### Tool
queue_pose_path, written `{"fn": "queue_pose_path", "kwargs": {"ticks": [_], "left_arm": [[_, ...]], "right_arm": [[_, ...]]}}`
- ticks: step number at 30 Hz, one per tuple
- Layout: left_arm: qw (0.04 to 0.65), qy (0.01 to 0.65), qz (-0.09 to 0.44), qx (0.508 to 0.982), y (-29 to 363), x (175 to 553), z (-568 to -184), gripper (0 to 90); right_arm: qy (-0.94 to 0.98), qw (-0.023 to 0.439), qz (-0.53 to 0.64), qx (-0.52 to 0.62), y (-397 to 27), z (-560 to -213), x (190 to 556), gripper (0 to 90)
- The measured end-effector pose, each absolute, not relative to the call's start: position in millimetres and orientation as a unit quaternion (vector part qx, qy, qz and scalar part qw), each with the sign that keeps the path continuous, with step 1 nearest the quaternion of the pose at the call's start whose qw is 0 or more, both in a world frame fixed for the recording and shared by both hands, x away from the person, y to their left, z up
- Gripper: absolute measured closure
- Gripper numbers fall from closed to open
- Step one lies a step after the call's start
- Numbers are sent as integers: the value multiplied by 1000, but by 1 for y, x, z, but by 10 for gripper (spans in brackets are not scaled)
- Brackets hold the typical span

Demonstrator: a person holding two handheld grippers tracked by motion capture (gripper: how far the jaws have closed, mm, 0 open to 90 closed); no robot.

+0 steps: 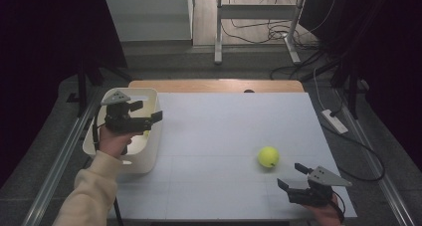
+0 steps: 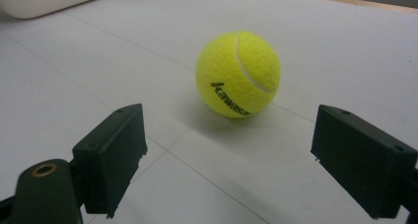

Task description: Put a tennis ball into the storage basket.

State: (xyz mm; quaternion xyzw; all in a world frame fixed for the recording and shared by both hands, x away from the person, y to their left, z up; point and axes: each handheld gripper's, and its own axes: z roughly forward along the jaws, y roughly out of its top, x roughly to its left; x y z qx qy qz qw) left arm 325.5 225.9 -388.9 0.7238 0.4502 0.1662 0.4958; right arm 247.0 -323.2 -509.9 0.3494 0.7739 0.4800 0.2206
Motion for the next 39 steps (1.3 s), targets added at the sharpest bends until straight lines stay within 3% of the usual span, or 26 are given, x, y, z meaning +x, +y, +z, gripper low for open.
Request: {"fn": "queue_pose_path", "kwargs": {"ticks": [39], "left_arm": [[503,378,132,766,172,318,-391,99]], "right_arm": [[776,220,477,349,-323,-510,248,132]]}}
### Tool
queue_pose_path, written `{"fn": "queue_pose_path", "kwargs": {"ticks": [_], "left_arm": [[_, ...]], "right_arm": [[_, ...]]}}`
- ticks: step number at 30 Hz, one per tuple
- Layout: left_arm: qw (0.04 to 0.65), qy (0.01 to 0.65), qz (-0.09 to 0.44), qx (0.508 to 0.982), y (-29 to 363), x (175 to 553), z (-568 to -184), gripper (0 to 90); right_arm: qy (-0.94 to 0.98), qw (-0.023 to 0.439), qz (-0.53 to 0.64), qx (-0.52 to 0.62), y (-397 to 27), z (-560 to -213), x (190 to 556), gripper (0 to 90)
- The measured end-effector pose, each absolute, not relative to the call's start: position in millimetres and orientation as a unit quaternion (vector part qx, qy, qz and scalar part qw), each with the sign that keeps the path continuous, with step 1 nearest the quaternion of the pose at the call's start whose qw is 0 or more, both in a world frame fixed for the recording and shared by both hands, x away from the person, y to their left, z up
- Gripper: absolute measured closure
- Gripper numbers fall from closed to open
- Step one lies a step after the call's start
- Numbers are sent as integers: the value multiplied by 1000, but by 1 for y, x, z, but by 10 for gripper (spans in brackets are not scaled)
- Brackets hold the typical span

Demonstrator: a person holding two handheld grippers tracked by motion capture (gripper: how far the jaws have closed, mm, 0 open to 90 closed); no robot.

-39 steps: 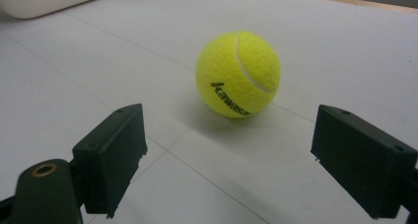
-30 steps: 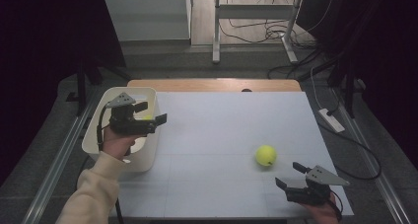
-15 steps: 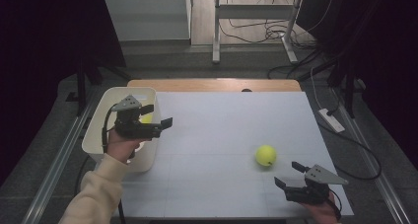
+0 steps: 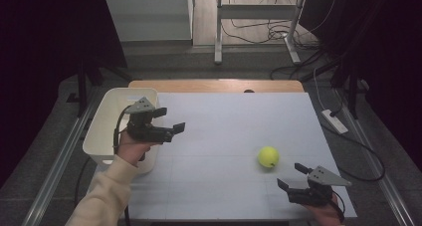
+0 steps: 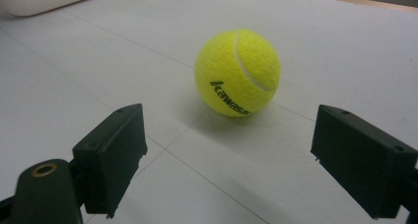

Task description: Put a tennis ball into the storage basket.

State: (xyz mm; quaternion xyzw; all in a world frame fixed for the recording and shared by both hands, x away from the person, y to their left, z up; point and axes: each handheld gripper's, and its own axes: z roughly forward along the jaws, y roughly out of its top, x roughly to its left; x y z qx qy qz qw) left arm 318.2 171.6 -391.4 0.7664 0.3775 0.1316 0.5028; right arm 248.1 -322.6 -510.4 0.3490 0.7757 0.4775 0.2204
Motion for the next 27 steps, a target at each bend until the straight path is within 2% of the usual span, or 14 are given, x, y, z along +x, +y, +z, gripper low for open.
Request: {"fn": "queue_pose_path", "kwargs": {"ticks": [27], "left_arm": [[496,347,112,788,133,323,-398,98]], "right_arm": [[776,219,480,346,-323,-510,249,132]]}}
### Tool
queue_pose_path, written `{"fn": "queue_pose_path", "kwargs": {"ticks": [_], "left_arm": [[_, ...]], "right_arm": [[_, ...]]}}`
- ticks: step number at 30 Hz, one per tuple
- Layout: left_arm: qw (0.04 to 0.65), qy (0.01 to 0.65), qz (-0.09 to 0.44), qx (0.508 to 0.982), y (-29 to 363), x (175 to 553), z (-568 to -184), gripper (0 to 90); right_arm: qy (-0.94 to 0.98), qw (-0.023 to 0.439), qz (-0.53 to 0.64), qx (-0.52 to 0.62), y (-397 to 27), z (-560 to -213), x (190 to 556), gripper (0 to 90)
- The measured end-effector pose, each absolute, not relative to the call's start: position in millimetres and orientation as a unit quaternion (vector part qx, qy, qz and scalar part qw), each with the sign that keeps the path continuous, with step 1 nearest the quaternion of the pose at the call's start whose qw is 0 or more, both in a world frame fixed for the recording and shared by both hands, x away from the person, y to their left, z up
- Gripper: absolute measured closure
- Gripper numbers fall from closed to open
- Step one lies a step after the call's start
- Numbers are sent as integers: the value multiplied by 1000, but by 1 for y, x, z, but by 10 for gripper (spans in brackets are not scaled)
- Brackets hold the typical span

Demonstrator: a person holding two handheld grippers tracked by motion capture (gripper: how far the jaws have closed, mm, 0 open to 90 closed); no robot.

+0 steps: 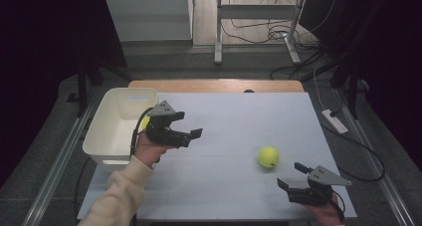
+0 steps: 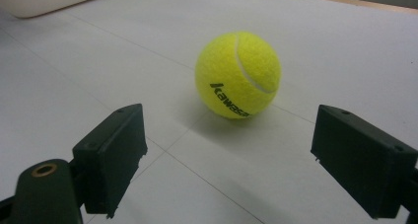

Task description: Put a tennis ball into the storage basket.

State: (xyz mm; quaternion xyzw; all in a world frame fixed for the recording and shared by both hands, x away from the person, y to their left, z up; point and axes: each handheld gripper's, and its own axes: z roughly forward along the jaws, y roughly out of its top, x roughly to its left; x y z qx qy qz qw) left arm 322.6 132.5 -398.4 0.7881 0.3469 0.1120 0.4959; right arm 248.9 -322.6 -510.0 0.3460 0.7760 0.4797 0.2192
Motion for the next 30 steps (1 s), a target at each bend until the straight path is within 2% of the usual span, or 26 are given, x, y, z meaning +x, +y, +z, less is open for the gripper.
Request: {"fn": "queue_pose_path", "kwargs": {"ticks": [30], "left_arm": [[483,315,90,812,78,333,-409,99]], "right_arm": [[776,216,485,342,-322,-509,249,132]]}}
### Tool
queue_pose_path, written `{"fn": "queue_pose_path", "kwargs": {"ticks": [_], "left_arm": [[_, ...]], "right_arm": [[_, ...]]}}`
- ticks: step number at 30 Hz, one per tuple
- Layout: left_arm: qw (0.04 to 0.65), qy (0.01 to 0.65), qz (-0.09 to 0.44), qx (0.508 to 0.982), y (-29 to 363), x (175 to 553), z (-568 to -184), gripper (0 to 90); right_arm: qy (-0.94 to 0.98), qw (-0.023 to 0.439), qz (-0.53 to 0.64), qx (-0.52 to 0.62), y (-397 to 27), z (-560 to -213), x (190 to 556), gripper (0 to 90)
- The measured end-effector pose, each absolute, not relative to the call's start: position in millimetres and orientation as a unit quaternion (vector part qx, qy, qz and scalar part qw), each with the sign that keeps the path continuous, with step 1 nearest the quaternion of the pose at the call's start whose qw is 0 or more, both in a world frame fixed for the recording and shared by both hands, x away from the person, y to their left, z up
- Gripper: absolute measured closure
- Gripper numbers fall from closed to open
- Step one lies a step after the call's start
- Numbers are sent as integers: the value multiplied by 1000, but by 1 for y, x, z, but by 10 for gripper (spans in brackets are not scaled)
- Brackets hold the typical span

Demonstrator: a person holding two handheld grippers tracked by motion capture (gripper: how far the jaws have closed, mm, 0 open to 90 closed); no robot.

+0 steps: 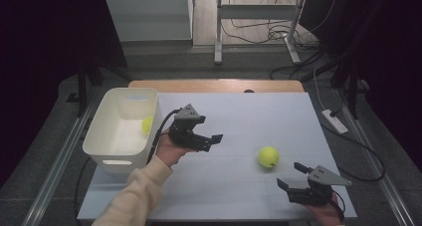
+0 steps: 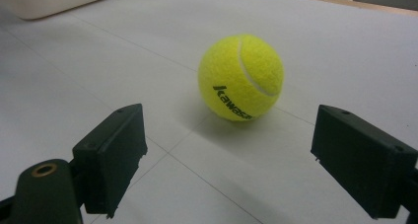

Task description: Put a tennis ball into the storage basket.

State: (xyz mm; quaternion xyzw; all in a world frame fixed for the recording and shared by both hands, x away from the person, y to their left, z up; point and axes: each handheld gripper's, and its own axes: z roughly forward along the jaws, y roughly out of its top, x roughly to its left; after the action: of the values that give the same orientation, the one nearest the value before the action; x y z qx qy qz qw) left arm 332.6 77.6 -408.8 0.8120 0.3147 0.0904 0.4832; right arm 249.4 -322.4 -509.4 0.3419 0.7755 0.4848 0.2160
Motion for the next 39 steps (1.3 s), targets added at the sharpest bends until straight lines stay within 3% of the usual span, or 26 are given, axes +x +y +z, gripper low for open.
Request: {"fn": "queue_pose_path", "kwargs": {"ticks": [39], "left_arm": [[462,284,54,838,13,344,-433,101]], "right_arm": [[775,218,488,337,-322,-509,250,132]]}}
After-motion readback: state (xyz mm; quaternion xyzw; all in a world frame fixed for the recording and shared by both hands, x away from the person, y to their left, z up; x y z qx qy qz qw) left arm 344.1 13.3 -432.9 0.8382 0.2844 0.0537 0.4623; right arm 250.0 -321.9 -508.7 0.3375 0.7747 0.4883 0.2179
